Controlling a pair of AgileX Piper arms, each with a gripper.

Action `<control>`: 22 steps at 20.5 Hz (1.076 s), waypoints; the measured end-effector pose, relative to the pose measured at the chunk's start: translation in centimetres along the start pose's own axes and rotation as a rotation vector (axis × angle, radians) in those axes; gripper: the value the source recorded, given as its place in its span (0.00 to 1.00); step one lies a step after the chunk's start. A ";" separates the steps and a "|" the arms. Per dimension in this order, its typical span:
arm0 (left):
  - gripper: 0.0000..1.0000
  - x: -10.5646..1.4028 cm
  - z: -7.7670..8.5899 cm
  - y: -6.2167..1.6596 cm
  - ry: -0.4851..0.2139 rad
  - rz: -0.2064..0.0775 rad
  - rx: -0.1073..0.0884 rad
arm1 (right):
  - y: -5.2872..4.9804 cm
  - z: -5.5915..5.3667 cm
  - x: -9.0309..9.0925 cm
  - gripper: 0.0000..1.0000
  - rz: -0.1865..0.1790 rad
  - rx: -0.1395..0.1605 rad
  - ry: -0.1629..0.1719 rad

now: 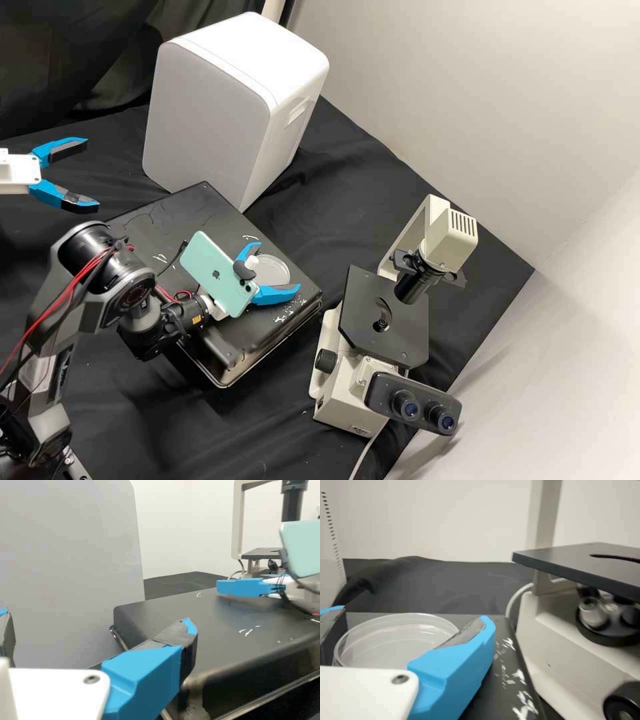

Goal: Place the petri dish on the microscope

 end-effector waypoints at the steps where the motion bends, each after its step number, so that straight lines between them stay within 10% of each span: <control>1: 1.00 0.0 0.0 0.00 0.000 0.000 0.000 | 0.4 0.1 -0.2 0.00 0.002 0.013 -0.012; 22: 1.00 0.0 0.0 -0.09 0.001 -0.005 0.004 | 6.3 0.0 -3.0 0.00 0.188 0.109 0.017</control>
